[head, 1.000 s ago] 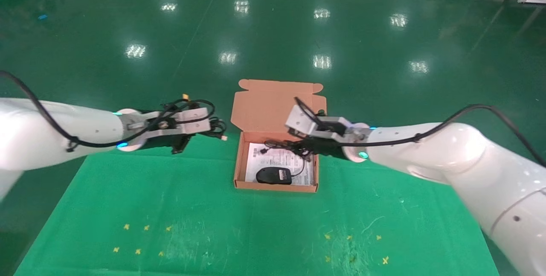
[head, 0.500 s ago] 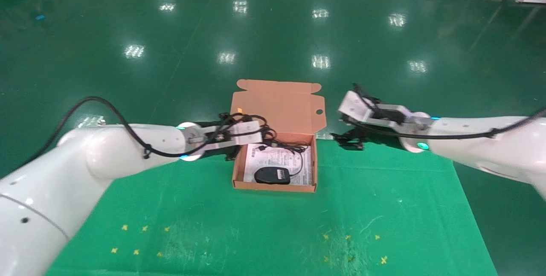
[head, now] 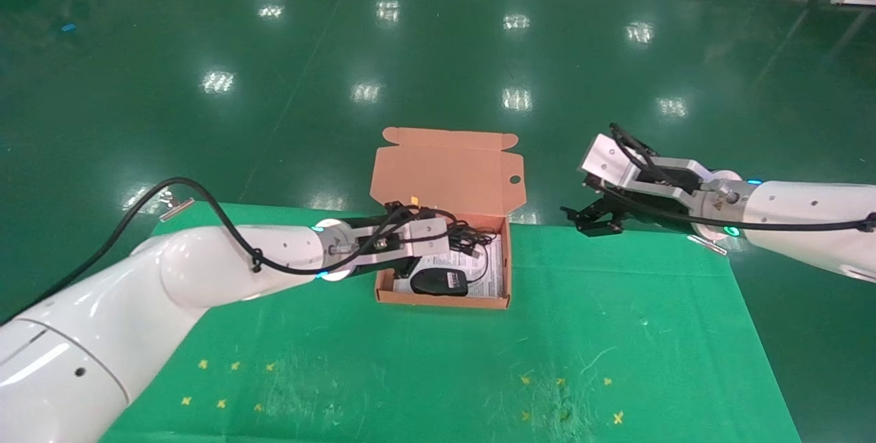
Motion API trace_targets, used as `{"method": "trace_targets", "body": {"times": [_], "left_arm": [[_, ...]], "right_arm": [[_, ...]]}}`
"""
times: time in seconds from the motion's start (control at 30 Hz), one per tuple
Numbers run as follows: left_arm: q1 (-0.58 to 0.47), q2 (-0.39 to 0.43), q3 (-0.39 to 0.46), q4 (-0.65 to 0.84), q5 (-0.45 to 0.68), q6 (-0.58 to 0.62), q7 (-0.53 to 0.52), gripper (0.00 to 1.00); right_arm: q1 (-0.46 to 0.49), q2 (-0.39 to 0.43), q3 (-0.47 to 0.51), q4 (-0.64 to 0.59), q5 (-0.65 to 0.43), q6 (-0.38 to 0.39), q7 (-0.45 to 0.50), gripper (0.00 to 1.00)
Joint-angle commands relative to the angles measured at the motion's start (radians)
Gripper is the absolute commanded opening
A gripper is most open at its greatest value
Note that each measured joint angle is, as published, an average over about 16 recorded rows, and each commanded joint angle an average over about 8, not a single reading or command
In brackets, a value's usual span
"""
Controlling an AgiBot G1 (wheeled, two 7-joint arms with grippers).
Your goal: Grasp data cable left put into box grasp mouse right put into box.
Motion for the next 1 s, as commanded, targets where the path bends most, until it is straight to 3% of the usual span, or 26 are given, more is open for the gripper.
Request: {"method": "trace_targets", "body": {"times": [0.03,0.13,0.17,0.4,0.43,0.7,1.0], "left_arm": [[0.003,0.002,0.031,0.006,-0.055,-0.014,0.034,0.00],[-0.003,0.003,0.081,0.012,-0.129,-0.034,0.052,0.00],[-0.005,0.003,0.094,0.014,-0.148,-0.039,0.055,0.08],[-0.013,0.004,0.145,0.023,-0.234,-0.053,0.057,0.96],[-0.013,0.004,0.146,0.024,-0.238,-0.053,0.057,1.00],[-0.011,-0.018,0.139,0.003,-0.227,-0.055,0.051,1.00],[-0.090,-0.049,0.119,-0.003,-0.226,-0.125,0.009,1.00]], "right_arm": [[0.002,0.027,-0.005,0.037,-0.012,0.003,0.020,1.00],[0.006,0.055,-0.016,0.086,-0.039,0.015,0.059,1.00],[0.006,0.060,-0.019,0.097,-0.047,0.018,0.070,1.00],[0.008,0.078,-0.034,0.135,-0.080,0.029,0.114,1.00],[0.009,0.078,-0.035,0.137,-0.081,0.030,0.115,1.00],[0.014,0.074,-0.033,0.134,-0.081,0.033,0.105,1.00],[0.071,0.085,-0.039,0.161,-0.145,0.047,0.087,1.00]]}}
